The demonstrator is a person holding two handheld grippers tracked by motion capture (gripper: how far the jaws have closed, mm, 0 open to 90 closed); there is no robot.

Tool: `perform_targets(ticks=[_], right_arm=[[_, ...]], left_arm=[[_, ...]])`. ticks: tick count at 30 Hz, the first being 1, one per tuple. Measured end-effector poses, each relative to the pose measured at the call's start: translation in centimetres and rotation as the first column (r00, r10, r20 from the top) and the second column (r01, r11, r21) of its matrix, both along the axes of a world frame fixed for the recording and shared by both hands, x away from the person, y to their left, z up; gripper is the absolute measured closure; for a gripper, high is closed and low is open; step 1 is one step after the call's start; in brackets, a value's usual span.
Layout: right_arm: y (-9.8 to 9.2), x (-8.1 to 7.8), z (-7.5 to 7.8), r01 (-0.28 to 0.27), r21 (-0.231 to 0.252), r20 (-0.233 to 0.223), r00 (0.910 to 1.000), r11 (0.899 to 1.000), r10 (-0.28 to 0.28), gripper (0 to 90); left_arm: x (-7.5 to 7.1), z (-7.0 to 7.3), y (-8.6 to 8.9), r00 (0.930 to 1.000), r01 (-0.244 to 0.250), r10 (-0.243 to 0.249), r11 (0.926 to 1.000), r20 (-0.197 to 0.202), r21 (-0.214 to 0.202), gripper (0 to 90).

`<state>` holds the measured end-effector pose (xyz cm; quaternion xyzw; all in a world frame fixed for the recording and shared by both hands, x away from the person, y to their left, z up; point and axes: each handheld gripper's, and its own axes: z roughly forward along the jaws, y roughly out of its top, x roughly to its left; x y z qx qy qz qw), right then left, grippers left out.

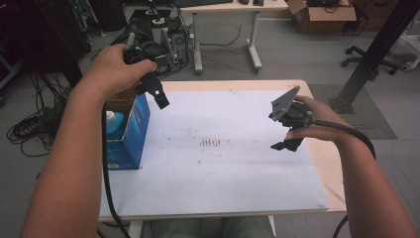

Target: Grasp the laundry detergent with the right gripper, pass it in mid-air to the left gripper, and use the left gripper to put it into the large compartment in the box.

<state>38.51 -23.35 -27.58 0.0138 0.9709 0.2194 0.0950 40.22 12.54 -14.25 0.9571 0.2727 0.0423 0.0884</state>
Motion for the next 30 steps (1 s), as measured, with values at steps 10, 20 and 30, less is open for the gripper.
perform_targets(ticks=[10,20,30], right_arm=[[0.5,0.1,0.6,-0.011,-0.025,-0.003,0.9999,1.000,0.011,2.5],[1.1,0.1,1.1,-0.025,-0.055,-0.014,0.9996,0.998,0.024,2.5],[1.1,0.5,0.8,-0.021,-0.123,-0.063,0.9979,0.992,0.013,2.8]], left_arm=[[-0.3,-1.1,-2.1,0.9906,0.135,-0.134,0.9907,-0.025,0.020,5.6],[-0.8,-3.1,-4.9,0.9632,0.257,-0.253,0.9653,-0.091,0.044,5.7],[-0.9,-4.0,-5.9,0.9520,0.292,-0.283,0.9537,-0.116,0.071,5.8]])
